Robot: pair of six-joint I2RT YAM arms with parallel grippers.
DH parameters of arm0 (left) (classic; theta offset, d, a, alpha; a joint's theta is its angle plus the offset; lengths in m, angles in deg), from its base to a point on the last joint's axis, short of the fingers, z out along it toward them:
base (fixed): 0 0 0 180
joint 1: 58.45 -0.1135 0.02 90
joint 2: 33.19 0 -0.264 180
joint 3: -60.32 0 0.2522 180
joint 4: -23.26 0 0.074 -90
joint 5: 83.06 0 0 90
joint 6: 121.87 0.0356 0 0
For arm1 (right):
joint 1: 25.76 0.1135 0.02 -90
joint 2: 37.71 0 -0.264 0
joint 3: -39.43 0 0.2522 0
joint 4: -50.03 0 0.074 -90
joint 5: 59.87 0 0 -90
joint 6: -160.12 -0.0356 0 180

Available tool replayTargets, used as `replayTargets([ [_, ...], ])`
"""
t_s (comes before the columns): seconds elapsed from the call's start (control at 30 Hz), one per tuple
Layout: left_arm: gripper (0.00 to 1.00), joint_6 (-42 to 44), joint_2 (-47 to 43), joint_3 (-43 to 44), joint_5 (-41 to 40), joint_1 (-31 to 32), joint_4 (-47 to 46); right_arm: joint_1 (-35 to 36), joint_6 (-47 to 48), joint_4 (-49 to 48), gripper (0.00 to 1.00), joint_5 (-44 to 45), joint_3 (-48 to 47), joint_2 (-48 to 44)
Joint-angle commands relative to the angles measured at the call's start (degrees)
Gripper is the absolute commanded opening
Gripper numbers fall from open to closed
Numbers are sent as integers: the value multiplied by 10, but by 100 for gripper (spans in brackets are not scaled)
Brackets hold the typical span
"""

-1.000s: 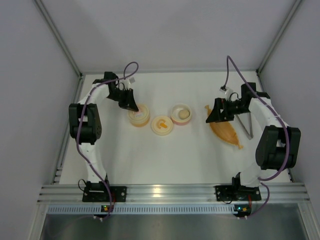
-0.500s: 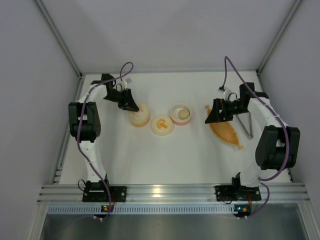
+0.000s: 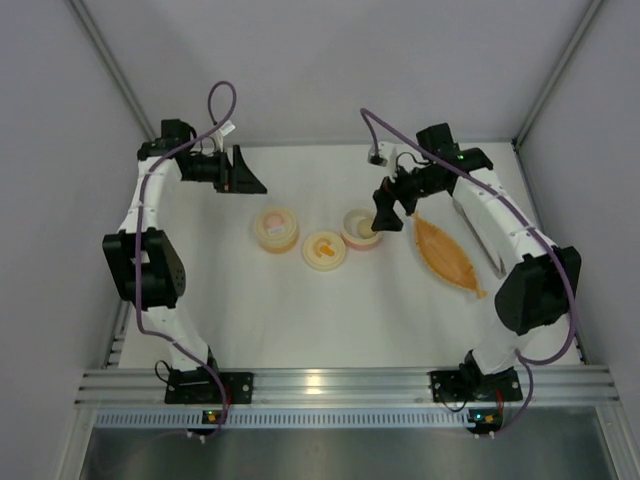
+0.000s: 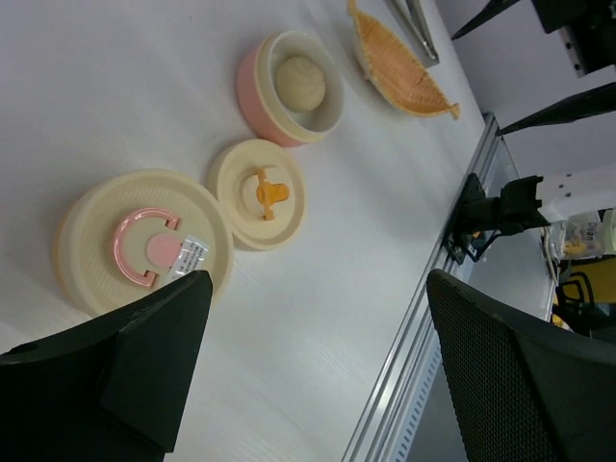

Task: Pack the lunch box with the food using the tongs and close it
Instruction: Close the box lid on the packing box, then pick up the box lid from the center of the board.

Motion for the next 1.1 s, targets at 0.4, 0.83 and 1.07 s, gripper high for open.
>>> replayTargets([
  [0.4,98,7,-58,-69,157,-69,-1,174,456,59,95,76,-200,234],
  [0.83,98,48,-17,-46,177,-96,50,206,497,43,86,98,-265,337],
  [1.07,98,62,-6,-45,176,-96,64,221,501,50,81,95,-282,372],
])
